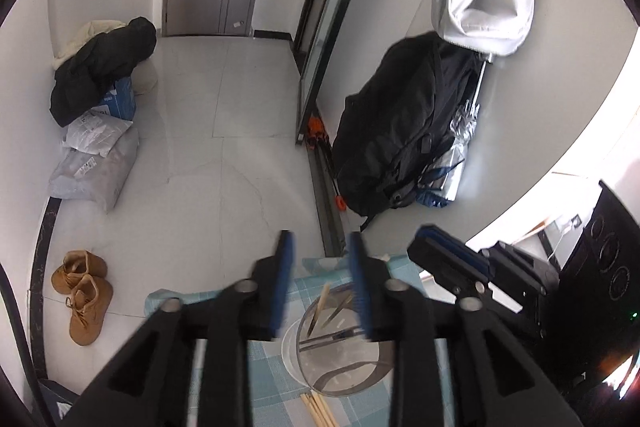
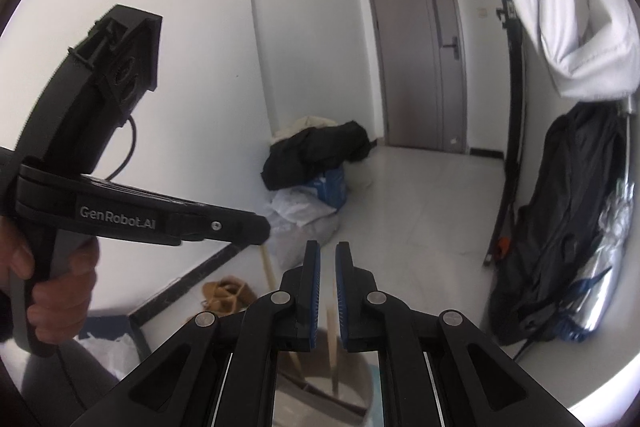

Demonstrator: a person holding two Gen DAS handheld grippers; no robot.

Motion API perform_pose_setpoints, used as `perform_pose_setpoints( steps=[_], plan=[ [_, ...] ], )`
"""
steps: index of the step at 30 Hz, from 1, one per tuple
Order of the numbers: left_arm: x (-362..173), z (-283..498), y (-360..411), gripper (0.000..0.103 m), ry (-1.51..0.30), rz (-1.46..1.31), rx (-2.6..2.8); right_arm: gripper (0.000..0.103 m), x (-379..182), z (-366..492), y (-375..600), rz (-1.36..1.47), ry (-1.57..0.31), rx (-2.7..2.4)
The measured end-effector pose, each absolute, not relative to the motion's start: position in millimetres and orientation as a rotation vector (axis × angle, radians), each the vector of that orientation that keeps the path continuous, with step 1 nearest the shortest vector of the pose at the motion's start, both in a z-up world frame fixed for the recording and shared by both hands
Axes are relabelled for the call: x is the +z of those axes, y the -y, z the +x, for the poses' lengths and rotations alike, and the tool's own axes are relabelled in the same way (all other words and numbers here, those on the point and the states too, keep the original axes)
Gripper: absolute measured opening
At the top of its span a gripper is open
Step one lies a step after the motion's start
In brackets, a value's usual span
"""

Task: Organize utensils
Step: 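Carry the chopsticks over the holder and drop them in with both grippers, then move both open grippers back down toward the chopstick pile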

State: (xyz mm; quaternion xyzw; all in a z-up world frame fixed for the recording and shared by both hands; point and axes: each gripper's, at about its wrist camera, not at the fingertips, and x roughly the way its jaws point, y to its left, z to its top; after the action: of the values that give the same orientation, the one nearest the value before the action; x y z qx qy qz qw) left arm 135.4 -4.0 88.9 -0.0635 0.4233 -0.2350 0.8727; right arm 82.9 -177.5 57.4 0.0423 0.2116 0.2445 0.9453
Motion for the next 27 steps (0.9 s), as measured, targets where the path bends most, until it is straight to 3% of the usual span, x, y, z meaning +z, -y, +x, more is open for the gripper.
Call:
perform_pose_setpoints(
  steps=[2,5,9,11,17,21,27],
  plan=[
    [90.5,132.2,-2.4,0.055,-0.847,-0.158,-0.466,0.009,55.2,78.8,182.1,0.115,-0.442,0.504],
    [95.6,125.4,-10.0,0.057,-0.810,-0.169,-0.425,0.019,55.5,66.6,193.4,0.147,-0.435,0.474],
    [97.9,114.7,-15.3,0.069,-0.783,-0.171,-0.361,0.036,53.3,50.4,209.2,0.201,-0.428,0.422],
    [98.8,107.3,-16.6,0.070,-0.772,-0.165,-0.329,0.044,53.6,41.8,216.4,0.221,-0.427,0.394],
    [100.3,81.3,-17.5,0.071,-0.731,-0.153,-0.266,0.050,58.7,16.3,224.8,0.255,-0.403,0.350],
    [99.8,64.8,-17.3,0.082,-0.701,-0.130,-0.222,0.061,62.4,-0.3,226.8,0.263,-0.387,0.334],
    [95.6,41.0,-20.1,0.083,-0.668,-0.117,-0.191,0.070,63.1,-21.5,222.4,0.270,-0.379,0.317]
  ],
)
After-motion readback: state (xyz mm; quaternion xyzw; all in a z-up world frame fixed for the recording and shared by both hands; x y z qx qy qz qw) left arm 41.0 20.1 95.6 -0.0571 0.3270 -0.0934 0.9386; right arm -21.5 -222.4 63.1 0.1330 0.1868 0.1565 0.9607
